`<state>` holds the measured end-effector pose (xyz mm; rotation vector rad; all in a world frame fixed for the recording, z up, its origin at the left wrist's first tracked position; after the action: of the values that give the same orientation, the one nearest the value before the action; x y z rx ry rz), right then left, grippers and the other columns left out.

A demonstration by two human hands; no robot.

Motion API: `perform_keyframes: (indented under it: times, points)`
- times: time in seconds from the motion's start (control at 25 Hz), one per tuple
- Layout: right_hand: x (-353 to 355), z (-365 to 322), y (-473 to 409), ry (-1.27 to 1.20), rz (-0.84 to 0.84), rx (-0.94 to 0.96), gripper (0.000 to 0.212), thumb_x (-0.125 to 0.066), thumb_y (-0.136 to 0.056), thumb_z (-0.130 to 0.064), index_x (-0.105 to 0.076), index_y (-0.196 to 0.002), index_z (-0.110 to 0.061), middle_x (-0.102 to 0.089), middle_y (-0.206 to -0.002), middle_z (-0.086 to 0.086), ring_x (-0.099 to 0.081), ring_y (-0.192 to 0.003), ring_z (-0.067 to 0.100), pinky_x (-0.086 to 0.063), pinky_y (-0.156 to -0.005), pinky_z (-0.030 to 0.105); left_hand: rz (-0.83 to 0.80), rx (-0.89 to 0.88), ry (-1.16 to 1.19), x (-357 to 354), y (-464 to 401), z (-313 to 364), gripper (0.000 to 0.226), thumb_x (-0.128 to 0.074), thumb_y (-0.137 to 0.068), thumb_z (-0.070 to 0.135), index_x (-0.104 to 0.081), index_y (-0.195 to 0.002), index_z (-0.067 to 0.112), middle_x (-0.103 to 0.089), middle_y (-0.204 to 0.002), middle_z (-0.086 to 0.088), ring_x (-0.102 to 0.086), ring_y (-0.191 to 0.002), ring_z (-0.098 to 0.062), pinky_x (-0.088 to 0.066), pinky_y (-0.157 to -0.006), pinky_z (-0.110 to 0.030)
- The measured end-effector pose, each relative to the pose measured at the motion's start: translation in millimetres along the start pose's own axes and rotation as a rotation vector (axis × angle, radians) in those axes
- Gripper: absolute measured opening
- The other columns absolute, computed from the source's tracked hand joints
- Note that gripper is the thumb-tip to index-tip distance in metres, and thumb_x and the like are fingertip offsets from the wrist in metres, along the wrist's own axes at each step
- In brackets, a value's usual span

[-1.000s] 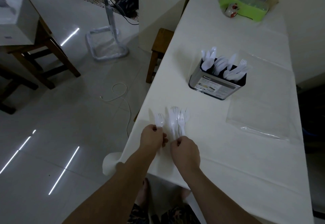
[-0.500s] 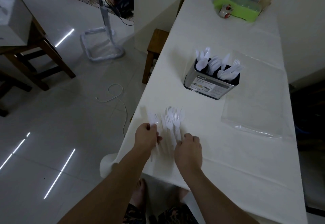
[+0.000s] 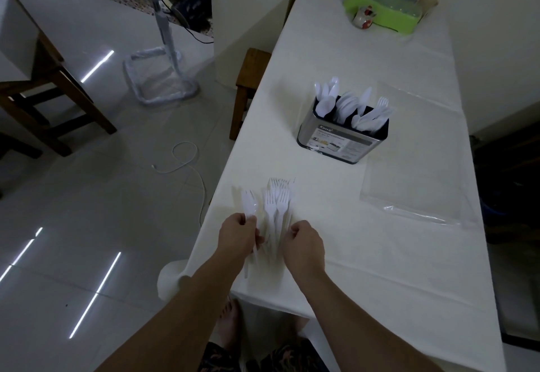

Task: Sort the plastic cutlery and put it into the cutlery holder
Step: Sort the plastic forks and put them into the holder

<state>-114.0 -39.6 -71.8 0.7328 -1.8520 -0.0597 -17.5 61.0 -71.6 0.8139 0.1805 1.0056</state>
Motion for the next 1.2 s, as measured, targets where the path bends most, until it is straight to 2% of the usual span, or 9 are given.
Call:
perform_keyframes:
  times: [0.12, 0.2, 0.32, 0.4, 0.48, 0.64, 0.92, 1.08, 1.2]
  points:
    - [-1, -5, -9, 0.004, -0.023, -0.075, 0.015, -0.050, -0.094, -0.026, -0.057, -0.087, -0.014, -0.063, -0.081, 0.000, -0.059, -0.069, 0.016, -0.035, -0.048, 0.024, -0.008, -0.001, -0.019, 1, 0, 0, 0.030, -0.048, -0.101, 0.025, -0.066, -0.090, 0.003, -0.074, -0.079, -0.014, -0.066, -0.055, -0.011, -0.047, -0.055, -0.026]
    - [-1, -6, -13, 0.007, -0.033, -0.095, 0.017, -0.049, -0.093, -0.023, -0.058, -0.081, -0.014, -0.063, -0.074, 0.000, -0.057, -0.063, 0.015, -0.034, -0.045, 0.023, -0.013, -0.005, -0.028, 2, -1, -1, 0.030, -0.049, -0.101, 0.026, -0.067, -0.091, 0.004, -0.074, -0.077, -0.013, -0.066, -0.055, -0.012, -0.046, -0.053, -0.025]
    - [2, -7, -12, 0.006, -0.044, -0.101, 0.026, -0.053, -0.087, -0.019, -0.050, -0.060, -0.017, -0.050, -0.054, -0.005, -0.046, -0.046, 0.010, -0.030, -0.040, 0.020, -0.019, -0.002, -0.031, 3, 0, -1, 0.028, -0.049, -0.102, 0.026, -0.066, -0.092, 0.006, -0.074, -0.079, -0.014, -0.063, -0.048, -0.006, -0.042, -0.045, -0.018]
    - [6, -6, -12, -0.021, -0.067, -0.131, 0.030, -0.056, -0.083, -0.022, -0.047, -0.055, -0.018, -0.048, -0.050, -0.005, -0.044, -0.043, 0.011, -0.028, -0.040, 0.019, -0.021, 0.002, -0.012, 3, 1, 1, 0.027, -0.049, -0.102, 0.026, -0.066, -0.093, 0.007, -0.074, -0.082, -0.014, -0.064, -0.049, -0.006, -0.042, -0.044, -0.017]
    - [9, -4, -9, -0.067, -0.079, -0.167, 0.031, -0.058, -0.083, -0.028, -0.049, -0.056, -0.016, -0.048, -0.049, -0.004, -0.043, -0.041, 0.011, -0.028, -0.039, 0.018, -0.022, 0.017, 0.033, 3, 2, 2, 0.026, -0.050, -0.101, 0.025, -0.067, -0.094, 0.007, -0.074, -0.083, -0.013, -0.067, -0.056, -0.012, -0.045, -0.049, -0.020]
    - [8, -1, -4, -0.092, -0.074, -0.169, 0.031, -0.060, -0.084, -0.031, -0.051, -0.058, -0.016, -0.046, -0.049, -0.005, -0.040, -0.041, 0.010, -0.029, -0.040, 0.019, -0.026, 0.021, 0.032, 4, 2, 4, 0.024, -0.050, -0.101, 0.023, -0.067, -0.095, 0.007, -0.073, -0.083, -0.012, -0.067, -0.057, -0.013, -0.045, -0.048, -0.020]
    - [4, -8, -10, -0.155, -0.065, -0.132, 0.008, -0.058, -0.079, -0.024, -0.055, -0.074, -0.018, -0.058, -0.066, -0.007, -0.053, -0.057, 0.010, -0.035, -0.046, 0.022, -0.040, -0.007, -0.028, 3, 4, 3, 0.024, -0.050, -0.101, 0.022, -0.067, -0.091, 0.007, -0.074, -0.081, -0.012, -0.065, -0.052, -0.009, -0.045, -0.049, -0.020]
    - [4, -12, -12, -0.133, -0.063, -0.142, 0.020, -0.056, -0.078, -0.022, -0.048, -0.061, -0.017, -0.046, -0.053, -0.005, -0.044, -0.046, 0.012, -0.032, -0.044, 0.022, -0.058, -0.018, -0.033, 4, 3, 3, 0.023, -0.052, -0.100, 0.023, -0.067, -0.092, 0.008, -0.074, -0.081, -0.008, -0.070, -0.061, -0.014, -0.048, -0.055, -0.025]
    - [7, -9, -15, -0.105, -0.075, -0.199, 0.017, -0.056, -0.079, -0.026, -0.055, -0.068, -0.014, -0.052, -0.056, -0.004, -0.049, -0.047, 0.012, -0.033, -0.044, 0.021, -0.063, -0.020, -0.036, 4, 2, 2, 0.023, -0.052, -0.100, 0.023, -0.067, -0.092, 0.008, -0.074, -0.081, -0.010, -0.068, -0.057, -0.011, -0.047, -0.052, -0.021]
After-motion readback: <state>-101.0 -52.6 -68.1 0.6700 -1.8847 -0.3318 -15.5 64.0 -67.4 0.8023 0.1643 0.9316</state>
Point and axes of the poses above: each hand's wrist, its own y-axis away from the middle knuckle, its own x-axis out of the back of the hand, z = x × y, the point moved 1 cm from there along -y, towards the middle knuckle
